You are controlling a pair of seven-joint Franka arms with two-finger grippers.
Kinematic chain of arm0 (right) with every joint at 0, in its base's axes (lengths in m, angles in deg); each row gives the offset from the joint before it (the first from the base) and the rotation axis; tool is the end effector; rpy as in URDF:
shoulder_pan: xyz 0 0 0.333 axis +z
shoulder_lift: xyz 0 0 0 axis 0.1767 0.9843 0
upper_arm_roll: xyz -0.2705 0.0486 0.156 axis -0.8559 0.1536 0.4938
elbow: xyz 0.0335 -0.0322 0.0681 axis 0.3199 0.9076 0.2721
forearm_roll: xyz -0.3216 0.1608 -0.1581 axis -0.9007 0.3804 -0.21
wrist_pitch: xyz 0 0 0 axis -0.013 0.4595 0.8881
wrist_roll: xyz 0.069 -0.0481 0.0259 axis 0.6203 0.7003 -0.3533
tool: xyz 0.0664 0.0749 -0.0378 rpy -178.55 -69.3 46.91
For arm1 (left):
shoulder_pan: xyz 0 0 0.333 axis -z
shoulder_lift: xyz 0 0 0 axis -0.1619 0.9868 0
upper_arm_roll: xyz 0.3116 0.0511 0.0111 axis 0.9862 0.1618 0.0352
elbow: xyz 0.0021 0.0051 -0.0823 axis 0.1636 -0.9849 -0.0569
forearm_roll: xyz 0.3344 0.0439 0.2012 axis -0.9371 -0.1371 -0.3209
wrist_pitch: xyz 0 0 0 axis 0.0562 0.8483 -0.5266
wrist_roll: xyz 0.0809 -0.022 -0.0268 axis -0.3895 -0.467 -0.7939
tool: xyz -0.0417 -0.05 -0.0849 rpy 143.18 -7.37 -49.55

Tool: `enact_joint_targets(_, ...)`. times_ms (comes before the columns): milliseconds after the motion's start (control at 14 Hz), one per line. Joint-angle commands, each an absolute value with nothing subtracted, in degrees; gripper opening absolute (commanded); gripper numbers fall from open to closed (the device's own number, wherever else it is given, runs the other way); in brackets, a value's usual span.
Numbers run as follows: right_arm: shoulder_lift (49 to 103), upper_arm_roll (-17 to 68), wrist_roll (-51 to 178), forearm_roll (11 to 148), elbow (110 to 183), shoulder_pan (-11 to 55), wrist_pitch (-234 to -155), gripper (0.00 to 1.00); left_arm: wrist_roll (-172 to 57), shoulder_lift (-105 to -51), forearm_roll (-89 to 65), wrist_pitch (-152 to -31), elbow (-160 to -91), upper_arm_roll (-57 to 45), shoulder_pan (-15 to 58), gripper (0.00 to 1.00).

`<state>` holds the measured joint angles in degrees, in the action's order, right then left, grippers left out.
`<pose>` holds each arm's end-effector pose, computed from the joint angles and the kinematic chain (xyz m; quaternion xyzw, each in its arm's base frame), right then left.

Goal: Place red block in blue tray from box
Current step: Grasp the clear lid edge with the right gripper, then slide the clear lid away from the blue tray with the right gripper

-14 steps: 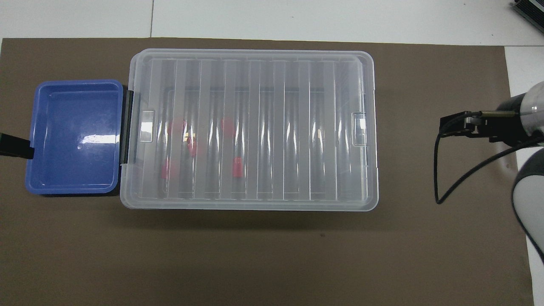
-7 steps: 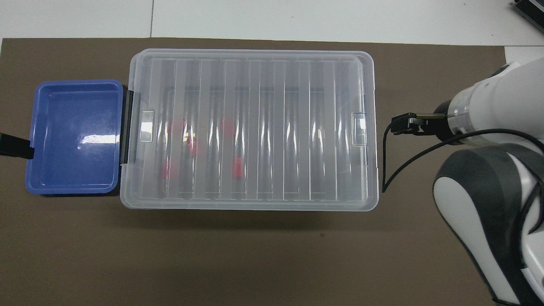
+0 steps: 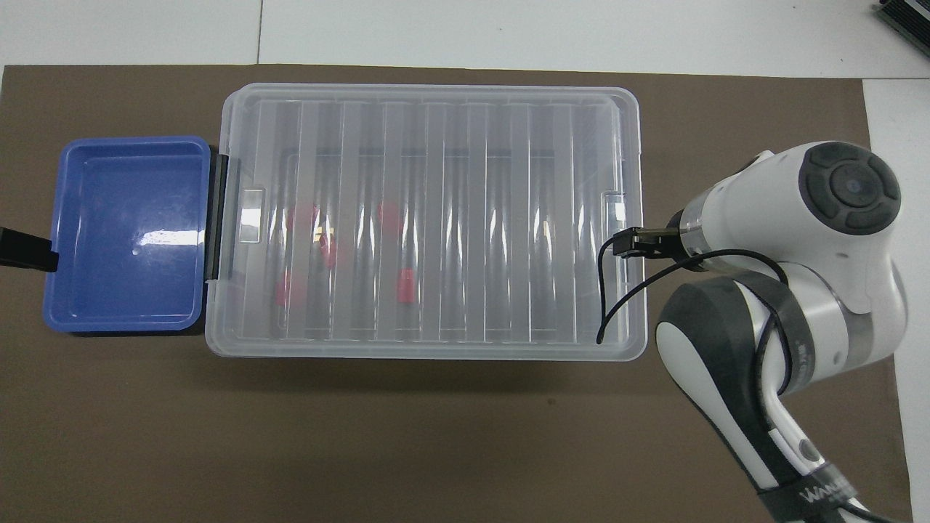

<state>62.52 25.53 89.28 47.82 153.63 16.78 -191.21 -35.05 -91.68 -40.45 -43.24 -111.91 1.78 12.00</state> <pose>0.5552 0.1353 0.4723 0.9993 -0.0328 0.0153 0.0041 0.5327 0.0294 0.6170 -0.9987 0.0422 0.0142 0.0243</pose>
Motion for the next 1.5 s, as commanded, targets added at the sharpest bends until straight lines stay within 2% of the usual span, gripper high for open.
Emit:
enact_joint_targets(0, 60.4, 25.5, 89.3, 47.9, 156.5, 16.8, -192.2, 0.97, -35.0, -92.5, -41.4, -43.0, -112.4, 1.9, 12.2, 1.00)
enact_joint_targets(571, 60.4, 25.4, 79.8, 45.5, 157.4, 12.1, -191.3, 0.97, -35.0, -92.5, -41.4, -43.0, -112.4, 1.9, 12.2, 1.00)
enact_joint_targets(1429, 60.8, 25.4, 54.4, 41.6, 157.3, -0.8, -192.0, 0.97, -35.0, -92.5, -41.4, -43.0, -112.4, 1.9, 12.2, 1.00)
